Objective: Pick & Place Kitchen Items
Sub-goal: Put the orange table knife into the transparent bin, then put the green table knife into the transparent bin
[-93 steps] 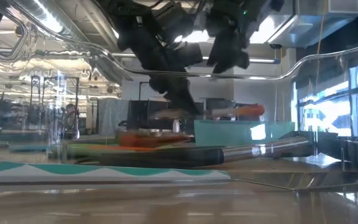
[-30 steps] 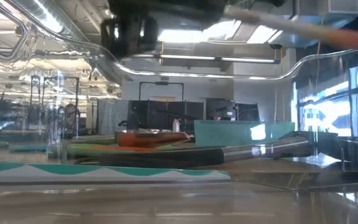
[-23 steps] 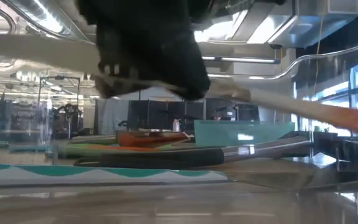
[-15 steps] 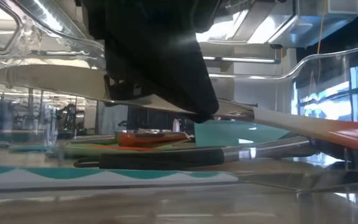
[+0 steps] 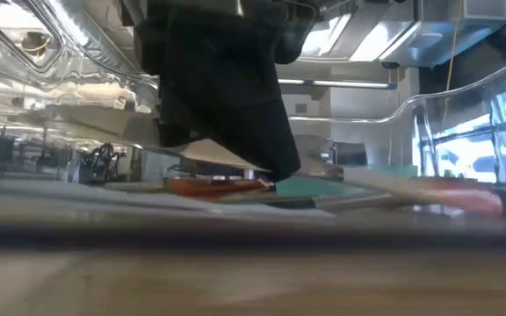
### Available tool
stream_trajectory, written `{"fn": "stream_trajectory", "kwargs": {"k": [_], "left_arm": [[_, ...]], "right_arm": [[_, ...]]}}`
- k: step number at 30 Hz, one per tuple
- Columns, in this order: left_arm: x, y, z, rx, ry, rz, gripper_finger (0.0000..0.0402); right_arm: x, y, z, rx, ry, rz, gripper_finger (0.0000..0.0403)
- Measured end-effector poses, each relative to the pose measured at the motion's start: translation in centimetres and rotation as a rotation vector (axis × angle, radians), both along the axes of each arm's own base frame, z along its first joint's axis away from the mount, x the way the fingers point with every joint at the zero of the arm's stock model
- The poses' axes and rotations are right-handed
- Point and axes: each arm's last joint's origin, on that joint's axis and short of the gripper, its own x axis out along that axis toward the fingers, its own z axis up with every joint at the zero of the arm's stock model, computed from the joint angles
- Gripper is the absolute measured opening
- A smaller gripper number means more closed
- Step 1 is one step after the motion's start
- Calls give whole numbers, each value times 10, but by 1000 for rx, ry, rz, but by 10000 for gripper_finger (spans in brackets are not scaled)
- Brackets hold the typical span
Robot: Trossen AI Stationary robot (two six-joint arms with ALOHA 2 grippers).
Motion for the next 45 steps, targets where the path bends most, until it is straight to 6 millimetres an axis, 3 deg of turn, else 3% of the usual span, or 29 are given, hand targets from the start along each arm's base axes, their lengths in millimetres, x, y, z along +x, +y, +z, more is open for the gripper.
{"fn": "stream_trajectory", "kwargs": {"k": [11, 16, 23, 30, 37, 45], "left_arm": [[2, -2, 7, -32, -6, 17, 92], [13, -12, 40, -12, -97, -13, 102], [16, -11, 87, 134, -65, -28, 99], [16, 18, 129, 356, -12, 79, 99], [6, 58, 134, 510, 175, 73, 88], [1, 71, 139, 647, 198, 93, 56]], "right_arm": [[0, 0, 0, 0, 1, 0, 203], [0, 0, 0, -4, 0, 3, 203], [0, 0, 0, -6, 0, 4, 203], [-2, 0, -2, -14, 29, 5, 203], [-8, -4, -10, -42, 126, 1, 203], [-9, -5, -12, -55, 154, -8, 203]]}}
